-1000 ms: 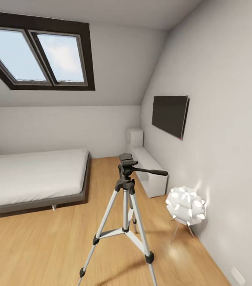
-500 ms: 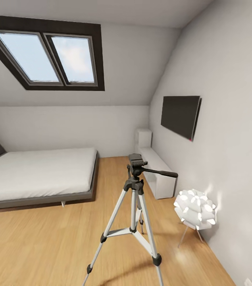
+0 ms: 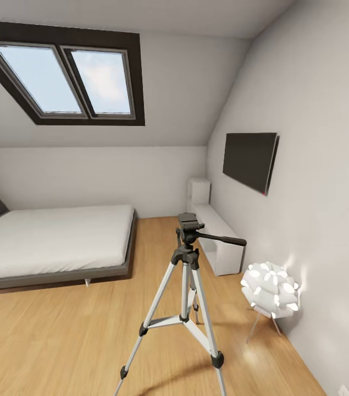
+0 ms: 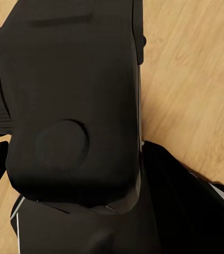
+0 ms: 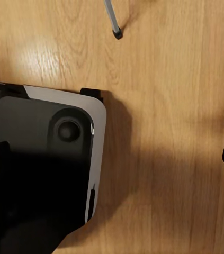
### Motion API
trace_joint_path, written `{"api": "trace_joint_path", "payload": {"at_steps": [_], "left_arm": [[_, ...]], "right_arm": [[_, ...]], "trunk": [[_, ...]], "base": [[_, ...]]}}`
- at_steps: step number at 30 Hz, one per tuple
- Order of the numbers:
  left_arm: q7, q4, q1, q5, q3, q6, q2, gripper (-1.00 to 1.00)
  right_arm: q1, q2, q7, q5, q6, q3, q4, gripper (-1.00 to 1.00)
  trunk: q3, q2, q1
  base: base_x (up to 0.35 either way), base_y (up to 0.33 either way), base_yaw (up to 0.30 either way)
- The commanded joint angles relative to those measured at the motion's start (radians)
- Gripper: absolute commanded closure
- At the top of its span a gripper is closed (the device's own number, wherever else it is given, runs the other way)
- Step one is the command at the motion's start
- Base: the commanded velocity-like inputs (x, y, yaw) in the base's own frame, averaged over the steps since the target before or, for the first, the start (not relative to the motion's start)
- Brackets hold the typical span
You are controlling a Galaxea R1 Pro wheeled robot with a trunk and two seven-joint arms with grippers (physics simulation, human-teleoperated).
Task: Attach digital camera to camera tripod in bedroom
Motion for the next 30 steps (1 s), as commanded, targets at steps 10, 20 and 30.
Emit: {"api": "trace_joint_path", "payload": {"at_steps": [10, 20, 30], "left_arm": [[0.0, 0.0, 0.0, 0.004, -0.01, -0.002, 0.0, 1.0], [0.001, 0.0, 0.0, 0.004, -0.009, -0.001, 0.0, 1.0], [0.001, 0.0, 0.0, 0.004, -0.01, -0.002, 0.0, 1.0]], "right_arm": [[-0.001, -0.001, 0.002, -0.001, -0.008, 0.007, 0.003, -1.0], [-0.001, -0.001, 0.002, -0.001, -0.007, 0.007, 0.003, -1.0], [-0.001, 0.0, 0.002, -0.002, -0.008, 0.007, 0.003, -1.0]], "trunk": [[0.0, -0.001, 0.0], [0.0, -0.001, 0.0], [0.0, -0.001, 0.0]], "base": [[-0.002, 0.009, 0.0], [-0.067, 0.249, 0.0], [-0.019, 0.133, -0.031]]}}
